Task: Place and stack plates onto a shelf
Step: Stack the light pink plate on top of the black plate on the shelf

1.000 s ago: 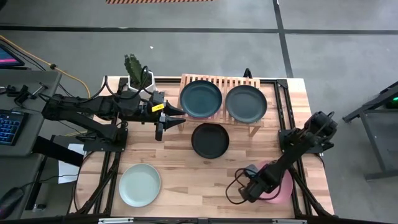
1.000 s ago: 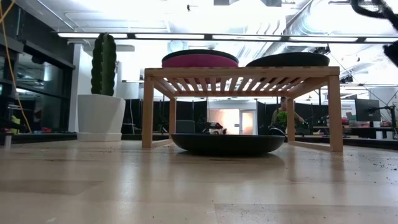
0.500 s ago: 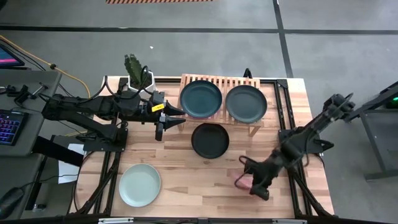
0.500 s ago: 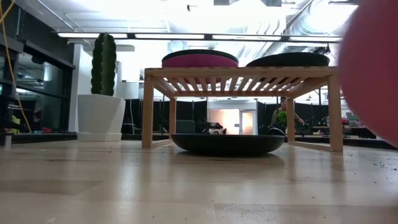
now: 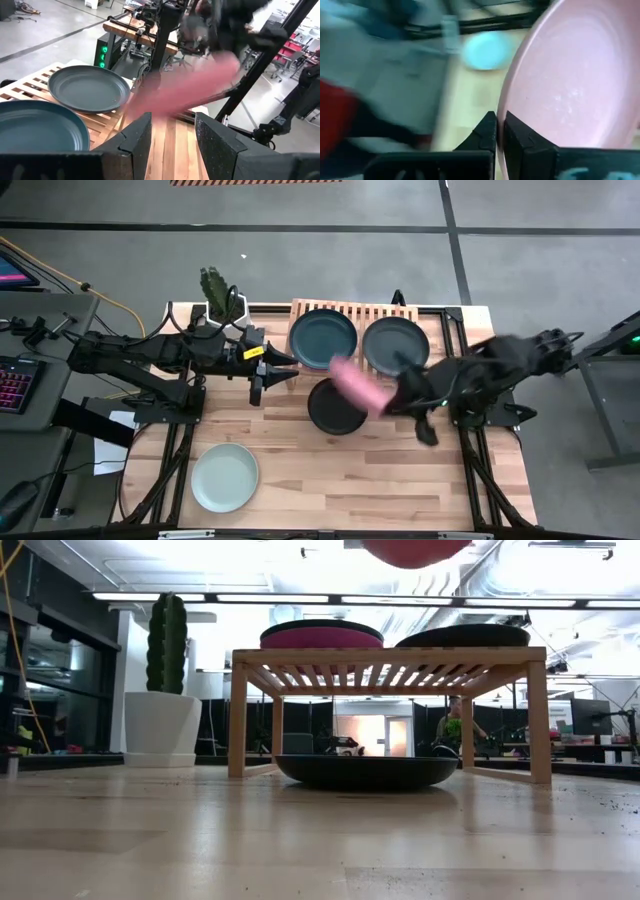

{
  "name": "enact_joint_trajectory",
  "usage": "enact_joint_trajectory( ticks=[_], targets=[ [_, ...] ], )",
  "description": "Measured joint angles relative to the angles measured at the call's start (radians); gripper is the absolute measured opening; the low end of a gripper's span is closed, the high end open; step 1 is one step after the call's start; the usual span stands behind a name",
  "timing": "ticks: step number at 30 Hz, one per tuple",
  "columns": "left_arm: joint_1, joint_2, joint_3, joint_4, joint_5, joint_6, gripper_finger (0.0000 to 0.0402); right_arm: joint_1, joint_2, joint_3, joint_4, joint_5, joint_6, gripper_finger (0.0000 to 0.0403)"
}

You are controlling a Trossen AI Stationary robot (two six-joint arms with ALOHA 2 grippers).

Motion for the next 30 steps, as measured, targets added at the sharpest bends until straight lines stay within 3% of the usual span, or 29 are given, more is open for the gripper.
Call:
enact_joint_trajectory(
  ticks=[4, 8, 13, 20, 30],
  targets=[
    [0.0, 0.0, 0.0, 0.008, 0.0, 0.0, 0.014, -0.039, 0.063, 0.225, -0.348, 0.247, -0.047, 0.0],
    [0.0, 0.0, 0.0, 0.018, 0.0, 0.001, 0.014, -0.104, 0.107, 0.295, -0.521, 0.333, -0.035, 0.0],
    [0.003, 0.0, 0.0, 0.02, 0.0, 0.001, 0.014, -0.18, 0.122, 0.201, -0.511, 0.341, -0.065, 0.0],
    [0.003, 0.0, 0.0, 0.023, 0.0, 0.001, 0.014, -0.256, 0.128, -0.036, -0.501, 0.333, -0.026, 0.0],
    [0.003, 0.0, 0.0, 0.022, -0.026, 0.002, 0.014, -0.259, 0.127, -0.197, -0.439, 0.33, 0.042, 0.0]
  ],
)
